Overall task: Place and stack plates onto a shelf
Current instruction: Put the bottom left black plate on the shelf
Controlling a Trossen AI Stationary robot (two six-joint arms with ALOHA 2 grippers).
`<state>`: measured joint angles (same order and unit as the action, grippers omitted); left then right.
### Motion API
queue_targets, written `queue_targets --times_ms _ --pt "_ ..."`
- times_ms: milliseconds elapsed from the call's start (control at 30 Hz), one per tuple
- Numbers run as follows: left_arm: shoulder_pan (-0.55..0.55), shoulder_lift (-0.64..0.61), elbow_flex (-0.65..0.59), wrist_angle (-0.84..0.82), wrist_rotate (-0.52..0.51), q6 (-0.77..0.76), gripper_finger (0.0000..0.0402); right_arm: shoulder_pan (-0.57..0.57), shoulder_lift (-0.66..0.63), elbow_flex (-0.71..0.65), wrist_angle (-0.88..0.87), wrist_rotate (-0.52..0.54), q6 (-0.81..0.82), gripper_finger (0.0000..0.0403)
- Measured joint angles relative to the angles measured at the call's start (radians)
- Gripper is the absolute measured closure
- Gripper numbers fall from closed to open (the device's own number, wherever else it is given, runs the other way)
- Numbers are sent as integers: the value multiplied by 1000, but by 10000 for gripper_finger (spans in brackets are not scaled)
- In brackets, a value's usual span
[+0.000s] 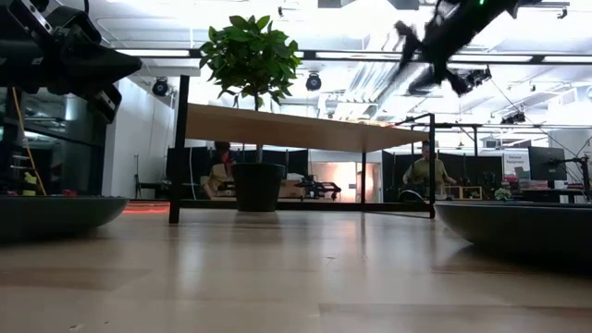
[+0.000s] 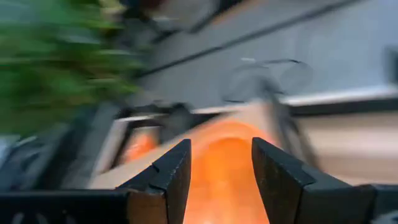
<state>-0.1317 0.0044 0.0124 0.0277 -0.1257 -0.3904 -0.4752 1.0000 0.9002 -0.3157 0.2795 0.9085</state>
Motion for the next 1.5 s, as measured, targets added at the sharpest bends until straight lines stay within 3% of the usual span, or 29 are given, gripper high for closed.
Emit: queue_targets --times_ms 200,333,500,733,833,1033,1100,1167,1267,1500 --pt "0 0 0 0 0 0 401 109 -68 145 101 -341 -166 252" --pt "0 0 0 27 0 -67 401 255 -74 229 79 -460 -202 252" --pt "0 0 0 137 0 -224 401 436 -52 266 52 -472 -235 252" --pt "0 41 30 358 -83 -331 396 526 -37 292 48 -421 -237 252" --pt "0 110 166 187 -11 -332 378 544 -38 292 23 -385 -239 252" --pt "0 378 560 -636 66 -279 325 543 -38 292 -21 -339 -271 252" --pt "0 465 634 -896 64 -270 310 543 -38 292 -27 -338 -287 252" --pt "-1 543 651 -1040 67 -271 297 543 -38 292 -39 -339 -297 252" --pt "-2 616 603 -1084 102 -254 283 543 -38 292 -63 -339 -306 252" --pt "-2 730 445 -855 137 -221 274 543 -38 291 -118 -338 -307 252"
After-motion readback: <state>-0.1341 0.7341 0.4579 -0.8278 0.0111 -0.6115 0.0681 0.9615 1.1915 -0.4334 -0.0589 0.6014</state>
